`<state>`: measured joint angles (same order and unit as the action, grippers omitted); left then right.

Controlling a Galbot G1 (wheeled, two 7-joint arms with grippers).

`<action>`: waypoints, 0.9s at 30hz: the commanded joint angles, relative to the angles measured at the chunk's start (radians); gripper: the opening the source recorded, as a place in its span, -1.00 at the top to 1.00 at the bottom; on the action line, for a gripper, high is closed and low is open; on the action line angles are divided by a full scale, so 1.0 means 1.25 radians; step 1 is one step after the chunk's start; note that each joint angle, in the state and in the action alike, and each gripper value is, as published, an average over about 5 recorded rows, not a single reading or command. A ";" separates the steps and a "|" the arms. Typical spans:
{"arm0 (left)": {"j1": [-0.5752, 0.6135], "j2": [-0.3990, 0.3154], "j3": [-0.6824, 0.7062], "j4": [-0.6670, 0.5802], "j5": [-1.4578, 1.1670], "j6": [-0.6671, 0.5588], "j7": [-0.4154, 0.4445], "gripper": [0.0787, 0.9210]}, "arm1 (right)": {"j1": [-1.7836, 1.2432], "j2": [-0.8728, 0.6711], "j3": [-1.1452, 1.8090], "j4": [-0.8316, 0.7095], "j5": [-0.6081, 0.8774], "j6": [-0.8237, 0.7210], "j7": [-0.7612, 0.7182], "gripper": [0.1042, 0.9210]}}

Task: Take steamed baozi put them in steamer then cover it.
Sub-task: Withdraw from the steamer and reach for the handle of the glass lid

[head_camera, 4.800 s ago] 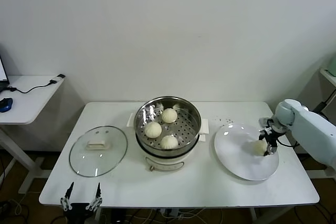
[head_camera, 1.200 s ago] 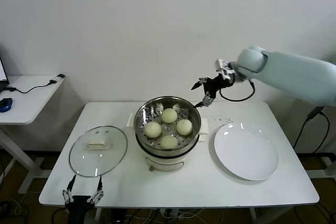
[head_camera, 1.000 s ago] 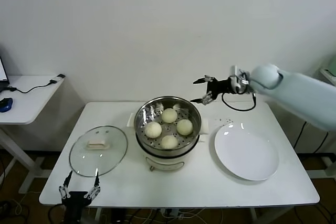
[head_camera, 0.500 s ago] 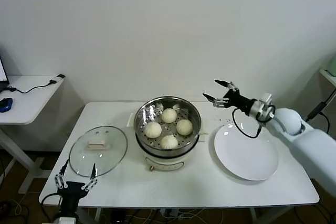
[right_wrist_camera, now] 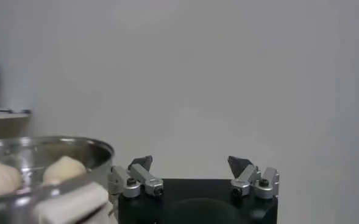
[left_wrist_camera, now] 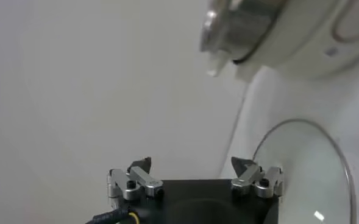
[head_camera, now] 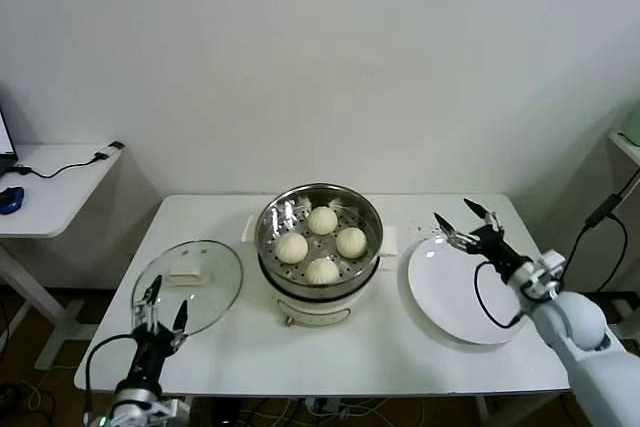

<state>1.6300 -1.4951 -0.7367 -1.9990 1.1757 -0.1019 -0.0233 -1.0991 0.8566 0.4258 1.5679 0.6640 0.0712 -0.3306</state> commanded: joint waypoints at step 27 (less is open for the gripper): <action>-0.418 0.048 0.003 0.544 0.353 0.030 -0.088 -0.77 | -0.184 0.142 0.163 -0.048 -0.146 0.030 0.020 -0.76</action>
<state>1.2217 -1.4470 -0.7314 -1.4765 1.5809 -0.0773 -0.1159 -1.3109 1.0190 0.6132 1.5142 0.5040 0.1065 -0.3082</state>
